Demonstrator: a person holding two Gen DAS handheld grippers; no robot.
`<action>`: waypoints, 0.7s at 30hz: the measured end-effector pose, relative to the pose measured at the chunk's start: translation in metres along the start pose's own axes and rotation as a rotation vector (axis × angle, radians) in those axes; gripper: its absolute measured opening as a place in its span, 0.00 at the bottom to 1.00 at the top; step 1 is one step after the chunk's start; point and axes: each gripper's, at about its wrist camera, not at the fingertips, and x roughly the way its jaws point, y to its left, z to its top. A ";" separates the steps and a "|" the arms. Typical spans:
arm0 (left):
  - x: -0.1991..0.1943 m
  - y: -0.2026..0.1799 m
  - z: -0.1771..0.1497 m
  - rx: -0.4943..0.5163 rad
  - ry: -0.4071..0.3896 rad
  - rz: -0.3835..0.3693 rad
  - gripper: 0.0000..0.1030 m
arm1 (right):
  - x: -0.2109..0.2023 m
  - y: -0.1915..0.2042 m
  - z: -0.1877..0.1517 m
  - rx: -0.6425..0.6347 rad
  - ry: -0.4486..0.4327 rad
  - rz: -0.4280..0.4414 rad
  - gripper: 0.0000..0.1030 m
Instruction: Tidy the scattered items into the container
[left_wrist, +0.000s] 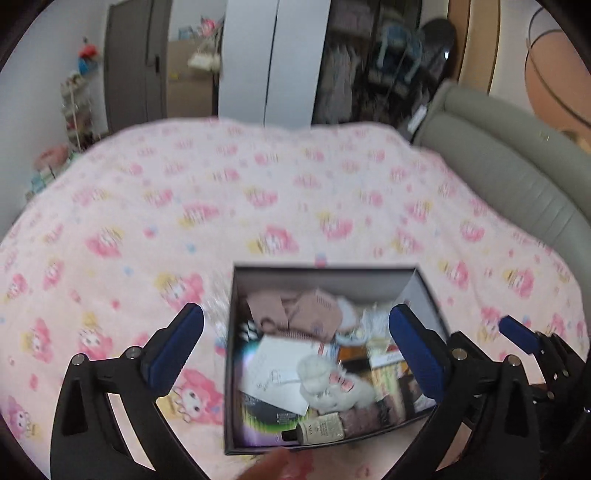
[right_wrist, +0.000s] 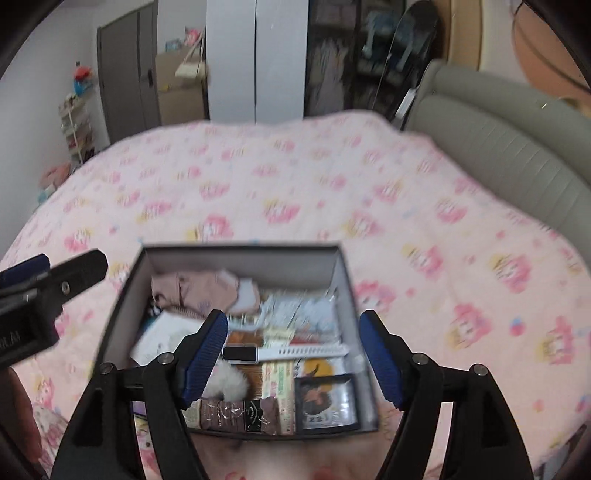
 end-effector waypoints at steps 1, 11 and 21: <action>-0.011 0.000 0.004 -0.002 -0.019 0.000 0.99 | -0.014 0.000 0.005 0.010 -0.030 -0.004 0.70; -0.140 -0.015 0.000 0.074 -0.206 0.089 0.99 | -0.128 0.003 0.004 0.024 -0.184 0.026 0.78; -0.191 -0.031 -0.047 0.159 -0.241 0.113 1.00 | -0.168 -0.005 -0.039 0.092 -0.209 0.022 0.78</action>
